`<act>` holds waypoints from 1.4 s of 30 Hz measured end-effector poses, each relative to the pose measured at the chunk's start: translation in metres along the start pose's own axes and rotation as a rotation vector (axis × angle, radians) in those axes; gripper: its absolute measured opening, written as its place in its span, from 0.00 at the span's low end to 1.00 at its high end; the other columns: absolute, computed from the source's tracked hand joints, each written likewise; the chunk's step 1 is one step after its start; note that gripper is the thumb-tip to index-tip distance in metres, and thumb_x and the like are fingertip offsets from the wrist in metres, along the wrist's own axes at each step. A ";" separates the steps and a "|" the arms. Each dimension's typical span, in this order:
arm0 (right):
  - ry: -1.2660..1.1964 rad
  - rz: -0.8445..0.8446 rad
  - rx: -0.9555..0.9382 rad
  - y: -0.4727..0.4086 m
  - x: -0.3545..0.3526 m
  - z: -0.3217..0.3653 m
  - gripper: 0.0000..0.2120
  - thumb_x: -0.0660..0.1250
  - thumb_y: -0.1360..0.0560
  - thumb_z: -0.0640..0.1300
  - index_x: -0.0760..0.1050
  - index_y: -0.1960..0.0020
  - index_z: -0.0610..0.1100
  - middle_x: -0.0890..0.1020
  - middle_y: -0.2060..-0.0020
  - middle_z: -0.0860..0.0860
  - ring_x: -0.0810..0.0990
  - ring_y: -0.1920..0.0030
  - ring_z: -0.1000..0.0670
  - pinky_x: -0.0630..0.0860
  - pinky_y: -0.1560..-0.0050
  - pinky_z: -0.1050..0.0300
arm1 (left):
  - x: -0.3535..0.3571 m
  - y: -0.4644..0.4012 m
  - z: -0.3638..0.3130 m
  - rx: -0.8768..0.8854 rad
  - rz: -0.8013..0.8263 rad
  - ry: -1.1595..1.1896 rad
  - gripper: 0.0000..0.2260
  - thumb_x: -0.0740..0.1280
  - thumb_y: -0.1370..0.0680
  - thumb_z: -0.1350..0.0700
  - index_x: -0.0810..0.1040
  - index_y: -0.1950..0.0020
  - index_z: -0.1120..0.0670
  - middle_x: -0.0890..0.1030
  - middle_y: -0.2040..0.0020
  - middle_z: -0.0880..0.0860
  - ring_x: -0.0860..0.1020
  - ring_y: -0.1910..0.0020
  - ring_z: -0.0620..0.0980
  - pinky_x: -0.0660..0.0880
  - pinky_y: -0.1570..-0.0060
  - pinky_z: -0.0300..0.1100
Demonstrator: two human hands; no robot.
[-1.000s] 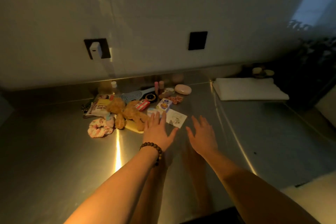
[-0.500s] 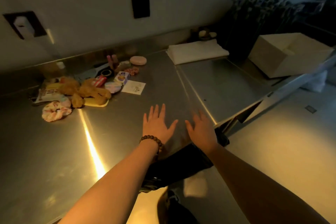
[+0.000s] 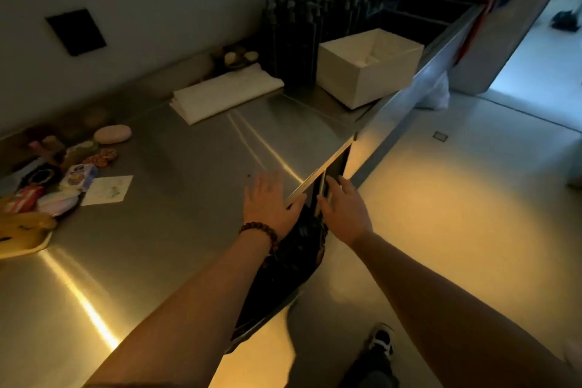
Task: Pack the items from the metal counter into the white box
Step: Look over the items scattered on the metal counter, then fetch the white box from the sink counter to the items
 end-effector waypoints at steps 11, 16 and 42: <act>-0.067 -0.009 0.025 -0.127 -0.103 -0.165 0.27 0.57 0.21 0.56 0.57 0.25 0.51 0.60 0.25 0.47 0.57 0.25 0.45 0.62 0.29 0.42 | 0.042 -0.151 -0.175 -0.049 -0.012 0.109 0.36 0.56 0.24 0.36 0.48 0.23 0.52 0.52 0.23 0.56 0.51 0.25 0.55 0.54 0.28 0.57; -0.020 -0.015 -0.029 -0.194 -0.159 -0.208 0.28 0.57 0.21 0.56 0.56 0.24 0.50 0.60 0.25 0.46 0.57 0.25 0.45 0.61 0.28 0.43 | 0.033 -0.211 -0.225 -0.124 -0.135 0.176 0.36 0.57 0.24 0.36 0.48 0.23 0.52 0.54 0.23 0.57 0.53 0.25 0.55 0.56 0.29 0.58; -0.124 0.165 -0.203 -0.605 -0.206 -0.225 0.40 0.60 0.31 0.71 0.49 0.25 0.63 0.49 0.23 0.50 0.52 0.24 0.44 0.57 0.29 0.42 | 0.024 -0.509 -0.164 -0.272 -0.204 0.545 0.46 0.67 0.32 0.33 0.40 0.25 0.40 0.48 0.22 0.52 0.54 0.26 0.52 0.58 0.33 0.47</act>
Point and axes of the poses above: each hand's wrist, its own y-axis away from the middle knuckle, its own x-axis out of the palm, z = x × y, the point moved 9 cm from there along -y, towards the middle knuckle
